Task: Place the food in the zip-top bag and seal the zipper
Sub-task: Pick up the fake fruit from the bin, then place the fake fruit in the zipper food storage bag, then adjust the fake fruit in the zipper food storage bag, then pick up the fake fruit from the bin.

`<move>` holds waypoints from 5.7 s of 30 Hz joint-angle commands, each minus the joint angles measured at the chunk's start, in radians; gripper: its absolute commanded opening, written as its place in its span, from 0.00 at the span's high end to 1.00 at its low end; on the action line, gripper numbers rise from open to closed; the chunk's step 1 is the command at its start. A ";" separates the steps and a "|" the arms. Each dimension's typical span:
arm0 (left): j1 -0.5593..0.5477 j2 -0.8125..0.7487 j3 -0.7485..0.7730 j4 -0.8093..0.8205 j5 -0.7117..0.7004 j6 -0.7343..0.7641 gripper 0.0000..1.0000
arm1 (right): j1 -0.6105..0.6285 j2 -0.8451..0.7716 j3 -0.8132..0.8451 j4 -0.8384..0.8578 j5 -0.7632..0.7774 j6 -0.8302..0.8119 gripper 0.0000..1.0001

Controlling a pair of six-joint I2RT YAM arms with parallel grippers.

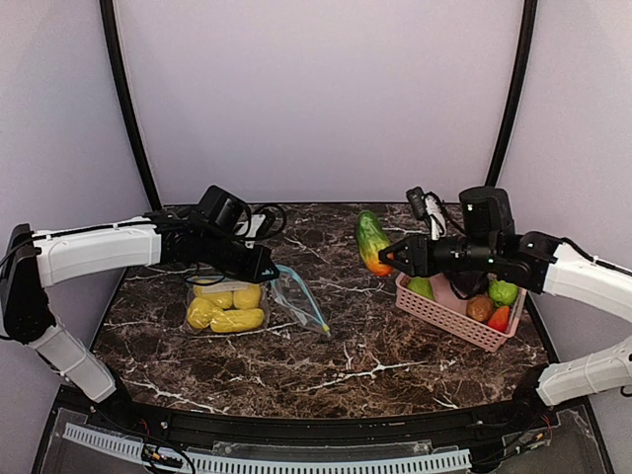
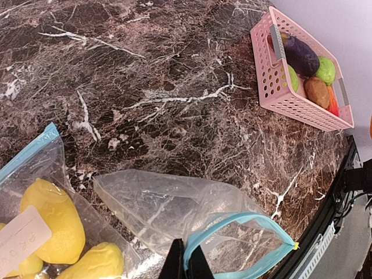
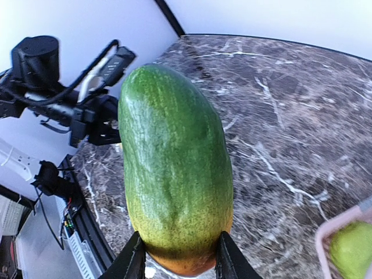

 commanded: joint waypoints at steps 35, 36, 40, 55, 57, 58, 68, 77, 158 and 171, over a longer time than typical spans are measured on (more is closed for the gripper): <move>0.005 0.038 -0.016 0.024 0.099 -0.010 0.99 | 0.278 0.495 -0.026 0.536 0.001 -0.021 0.74; 0.005 0.038 -0.016 0.022 0.098 -0.009 0.99 | 0.279 0.496 -0.022 0.517 0.008 -0.021 0.74; 0.004 0.028 -0.016 0.023 0.088 -0.006 0.99 | 0.287 0.509 0.016 0.399 0.046 -0.039 0.76; 0.004 0.007 -0.021 0.038 0.082 0.020 0.99 | 0.292 0.566 0.169 0.036 0.109 -0.059 0.76; 0.003 0.009 -0.021 0.037 0.087 0.021 0.99 | 0.292 0.569 0.193 0.001 0.109 -0.064 0.69; 0.003 0.009 -0.021 0.036 0.088 0.022 0.99 | 0.292 0.563 0.199 -0.003 0.107 -0.064 0.63; 0.004 0.010 -0.025 0.036 0.104 0.024 0.99 | 0.292 0.489 0.271 0.005 0.072 -0.067 0.24; 0.005 0.008 -0.029 0.033 0.120 0.025 0.99 | 0.292 0.620 0.333 0.077 0.150 -0.071 0.19; 0.010 -0.084 -0.133 0.076 -0.011 -0.002 0.99 | -0.537 0.052 -0.147 -0.577 0.528 0.380 0.34; 0.013 -0.094 -0.145 0.073 -0.020 0.015 0.99 | -0.547 0.107 -0.195 -0.545 0.551 0.469 0.46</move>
